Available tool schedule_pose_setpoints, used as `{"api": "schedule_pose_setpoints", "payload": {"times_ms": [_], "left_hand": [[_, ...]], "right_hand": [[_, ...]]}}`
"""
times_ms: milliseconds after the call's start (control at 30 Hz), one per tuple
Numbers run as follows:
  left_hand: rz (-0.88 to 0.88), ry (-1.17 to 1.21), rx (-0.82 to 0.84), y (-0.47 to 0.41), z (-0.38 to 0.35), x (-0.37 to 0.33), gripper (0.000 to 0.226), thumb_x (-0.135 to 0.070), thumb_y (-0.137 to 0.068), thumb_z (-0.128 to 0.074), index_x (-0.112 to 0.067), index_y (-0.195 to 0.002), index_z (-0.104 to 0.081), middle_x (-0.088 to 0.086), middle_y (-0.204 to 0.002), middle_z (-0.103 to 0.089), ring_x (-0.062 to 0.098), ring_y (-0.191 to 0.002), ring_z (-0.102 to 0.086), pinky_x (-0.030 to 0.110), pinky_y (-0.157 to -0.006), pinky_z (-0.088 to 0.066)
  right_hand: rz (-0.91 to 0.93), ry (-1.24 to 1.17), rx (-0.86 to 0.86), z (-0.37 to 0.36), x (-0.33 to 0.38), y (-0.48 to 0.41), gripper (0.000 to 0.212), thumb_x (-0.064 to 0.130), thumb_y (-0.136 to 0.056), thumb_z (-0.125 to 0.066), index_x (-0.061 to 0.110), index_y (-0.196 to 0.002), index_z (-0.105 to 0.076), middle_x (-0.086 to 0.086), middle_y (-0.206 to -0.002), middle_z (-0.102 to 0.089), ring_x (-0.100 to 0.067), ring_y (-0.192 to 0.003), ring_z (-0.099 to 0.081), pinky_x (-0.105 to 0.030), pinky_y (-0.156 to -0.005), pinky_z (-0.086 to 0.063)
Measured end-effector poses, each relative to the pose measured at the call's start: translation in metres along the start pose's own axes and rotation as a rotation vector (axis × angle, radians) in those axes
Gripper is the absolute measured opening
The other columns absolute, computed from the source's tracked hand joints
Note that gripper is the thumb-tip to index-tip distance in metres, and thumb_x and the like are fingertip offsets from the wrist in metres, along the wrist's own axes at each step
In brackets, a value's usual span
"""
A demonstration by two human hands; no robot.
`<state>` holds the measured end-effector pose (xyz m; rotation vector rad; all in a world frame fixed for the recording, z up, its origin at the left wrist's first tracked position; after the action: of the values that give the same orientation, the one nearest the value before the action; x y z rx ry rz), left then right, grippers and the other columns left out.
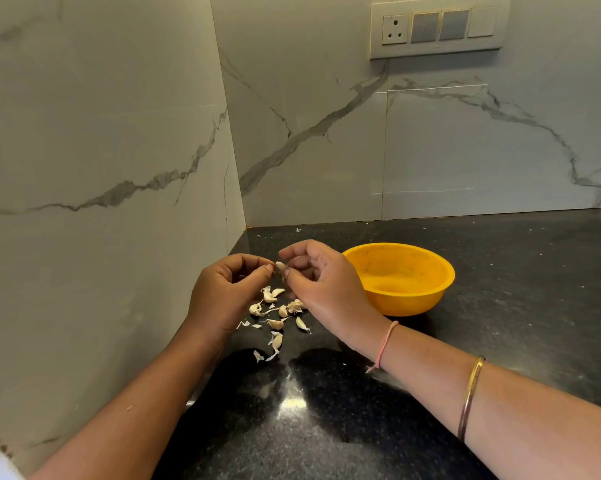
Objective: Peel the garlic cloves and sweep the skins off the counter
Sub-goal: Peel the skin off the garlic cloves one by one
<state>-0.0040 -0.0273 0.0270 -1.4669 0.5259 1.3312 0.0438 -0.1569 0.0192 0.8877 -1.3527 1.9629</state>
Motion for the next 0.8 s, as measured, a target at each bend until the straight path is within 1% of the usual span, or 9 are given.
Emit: {"api": "schedule_pose_setpoints", "payload": {"times_ms": [67,133,233,367,467,567,633,733,800], "left_hand": [[-0.005,-0.016,0.006,-0.0005,0.0001,0.0001,0.014,-0.011,-0.085,-0.064,-0.021,-0.077,-0.07,0.001,-0.075,-0.07,0.014,-0.073,-0.061,0.03,-0.069,-0.052],[-0.005,-0.025,0.006,-0.0009,0.0003,0.0006,0.014,-0.012,-0.084,-0.065,-0.022,-0.077,-0.07,0.001,-0.075,-0.07,0.013,-0.072,-0.062,0.028,-0.068,-0.052],[-0.002,-0.034,0.012,-0.0012,0.0002,0.0013,0.012,-0.013,-0.084,-0.066,-0.022,-0.077,-0.07,0.0,-0.074,-0.07,0.012,-0.071,-0.062,0.026,-0.066,-0.051],[0.001,-0.033,0.023,-0.0013,0.0002,0.0024,0.011,-0.013,-0.084,-0.066,-0.021,-0.078,-0.071,-0.002,-0.073,-0.07,0.007,-0.068,-0.062,0.021,-0.064,-0.052],[-0.002,-0.02,0.03,-0.001,0.0,0.0027,0.012,-0.012,-0.084,-0.066,-0.022,-0.077,-0.071,-0.005,-0.071,-0.071,0.004,-0.068,-0.064,0.018,-0.063,-0.052],[-0.003,-0.021,0.033,-0.0006,0.0001,0.0028,0.01,-0.013,-0.083,-0.066,-0.021,-0.078,-0.071,-0.003,-0.074,-0.071,0.007,-0.071,-0.064,0.022,-0.066,-0.053],[0.005,-0.024,0.036,-0.001,-0.0003,0.0032,0.01,-0.013,-0.084,-0.066,-0.02,-0.079,-0.071,-0.001,-0.075,-0.071,0.009,-0.072,-0.064,0.024,-0.068,-0.052],[0.037,-0.006,0.035,-0.0017,-0.0019,0.004,0.01,-0.009,-0.084,-0.064,-0.015,-0.079,-0.07,0.004,-0.077,-0.071,0.011,-0.071,-0.063,0.02,-0.064,-0.052],[0.072,0.027,0.034,-0.0016,-0.0032,0.0046,0.01,-0.006,-0.085,-0.063,-0.011,-0.08,-0.07,0.008,-0.079,-0.069,0.013,-0.071,-0.061,0.017,-0.061,-0.051]], "right_hand": [[0.027,0.038,-0.007,-0.0001,0.0018,0.0007,0.015,0.002,-0.085,-0.06,0.016,-0.092,-0.061,0.006,-0.076,-0.063,-0.009,-0.069,-0.062,-0.034,-0.066,-0.058],[0.046,0.066,-0.004,0.0,0.0029,0.0012,0.014,0.003,-0.084,-0.061,0.016,-0.087,-0.06,0.006,-0.075,-0.062,-0.009,-0.068,-0.061,-0.033,-0.064,-0.058],[0.055,0.081,0.0,0.0009,0.0027,0.001,0.012,0.003,-0.084,-0.061,0.015,-0.086,-0.061,0.007,-0.074,-0.062,-0.009,-0.068,-0.062,-0.029,-0.062,-0.057],[0.075,0.098,0.007,0.0014,0.0025,0.0013,0.009,0.003,-0.084,-0.062,0.012,-0.085,-0.062,0.007,-0.073,-0.061,-0.007,-0.066,-0.061,-0.021,-0.06,-0.055],[0.07,0.098,0.003,0.0016,0.0026,0.0011,0.011,0.003,-0.084,-0.062,0.014,-0.083,-0.061,0.006,-0.072,-0.061,-0.009,-0.066,-0.062,-0.023,-0.06,-0.055],[0.062,0.095,0.001,0.0014,0.0027,0.0008,0.013,0.004,-0.084,-0.063,0.016,-0.08,-0.06,0.006,-0.071,-0.061,-0.012,-0.067,-0.063,-0.027,-0.061,-0.057],[0.069,0.108,-0.003,0.0009,0.0022,0.0011,0.013,0.004,-0.084,-0.063,0.016,-0.08,-0.06,0.006,-0.07,-0.06,-0.012,-0.066,-0.063,-0.027,-0.06,-0.056],[0.109,0.164,-0.003,-0.0005,0.001,0.0024,0.008,0.002,-0.084,-0.062,0.011,-0.081,-0.064,0.005,-0.068,-0.059,-0.006,-0.06,-0.058,-0.016,-0.053,-0.048],[0.14,0.21,-0.002,-0.0013,0.0008,0.0035,0.007,0.002,-0.084,-0.062,0.009,-0.082,-0.065,0.004,-0.068,-0.059,-0.004,-0.058,-0.054,-0.012,-0.051,-0.042]]}}
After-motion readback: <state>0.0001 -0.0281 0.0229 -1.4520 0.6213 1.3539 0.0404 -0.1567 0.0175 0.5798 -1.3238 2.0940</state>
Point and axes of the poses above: each hand's wrist, its own y-axis away from the middle knuckle, its own z-axis out of the back of the hand, x = y × z, the point moved 1 cm from there along -y, towards the middle knuckle
